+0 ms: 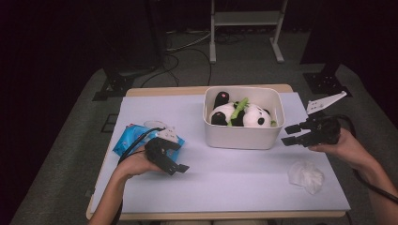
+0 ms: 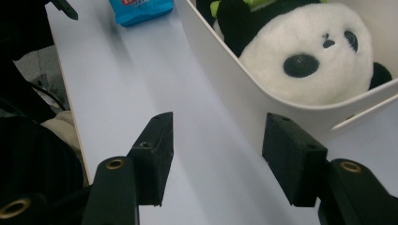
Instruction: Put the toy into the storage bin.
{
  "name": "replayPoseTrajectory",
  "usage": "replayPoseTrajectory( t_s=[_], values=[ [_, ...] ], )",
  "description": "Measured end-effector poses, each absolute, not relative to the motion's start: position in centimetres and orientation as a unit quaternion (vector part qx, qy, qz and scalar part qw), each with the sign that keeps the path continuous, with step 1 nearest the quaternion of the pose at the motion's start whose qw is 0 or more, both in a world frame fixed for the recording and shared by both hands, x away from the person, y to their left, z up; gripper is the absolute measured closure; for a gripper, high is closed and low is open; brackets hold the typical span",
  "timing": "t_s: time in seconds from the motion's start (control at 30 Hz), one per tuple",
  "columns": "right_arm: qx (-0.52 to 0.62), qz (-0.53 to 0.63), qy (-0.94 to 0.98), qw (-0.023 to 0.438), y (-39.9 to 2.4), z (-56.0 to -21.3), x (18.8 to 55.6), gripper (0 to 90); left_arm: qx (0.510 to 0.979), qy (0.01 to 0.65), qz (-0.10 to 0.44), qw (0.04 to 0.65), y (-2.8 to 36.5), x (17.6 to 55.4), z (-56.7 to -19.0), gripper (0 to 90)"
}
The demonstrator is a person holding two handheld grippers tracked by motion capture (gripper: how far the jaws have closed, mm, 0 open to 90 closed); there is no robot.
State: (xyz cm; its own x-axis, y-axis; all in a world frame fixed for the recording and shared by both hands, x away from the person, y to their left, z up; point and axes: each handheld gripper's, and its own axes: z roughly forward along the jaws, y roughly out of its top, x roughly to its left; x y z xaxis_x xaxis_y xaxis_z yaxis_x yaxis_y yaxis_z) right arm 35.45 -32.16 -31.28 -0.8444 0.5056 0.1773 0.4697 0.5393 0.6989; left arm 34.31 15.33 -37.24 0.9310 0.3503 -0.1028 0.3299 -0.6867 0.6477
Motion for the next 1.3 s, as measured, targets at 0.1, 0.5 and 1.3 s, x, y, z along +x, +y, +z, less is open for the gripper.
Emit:
replayPoseTrajectory(
  t_s=[0.1, 0.5, 1.3],
  values=[
    [0.282, 0.393, 0.875, 0.022, -32.5, -31.9, 35.1, 42.3, 0.917, 0.186, 0.013, 0.351, 15.4, 34.3, -37.3, 9.7],
    [0.295, 0.389, 0.873, 0.011, -33.1, -34.7, 34.2, 40.6, 0.914, 0.194, 0.018, 0.357, 15.6, 34.4, -38.0, 9.7],
    [0.310, 0.388, 0.868, 0.009, -33.3, -38.0, 33.0, 39.9, 0.904, 0.207, 0.017, 0.373, 16.2, 34.1, -39.7, 9.7]
  ],
)
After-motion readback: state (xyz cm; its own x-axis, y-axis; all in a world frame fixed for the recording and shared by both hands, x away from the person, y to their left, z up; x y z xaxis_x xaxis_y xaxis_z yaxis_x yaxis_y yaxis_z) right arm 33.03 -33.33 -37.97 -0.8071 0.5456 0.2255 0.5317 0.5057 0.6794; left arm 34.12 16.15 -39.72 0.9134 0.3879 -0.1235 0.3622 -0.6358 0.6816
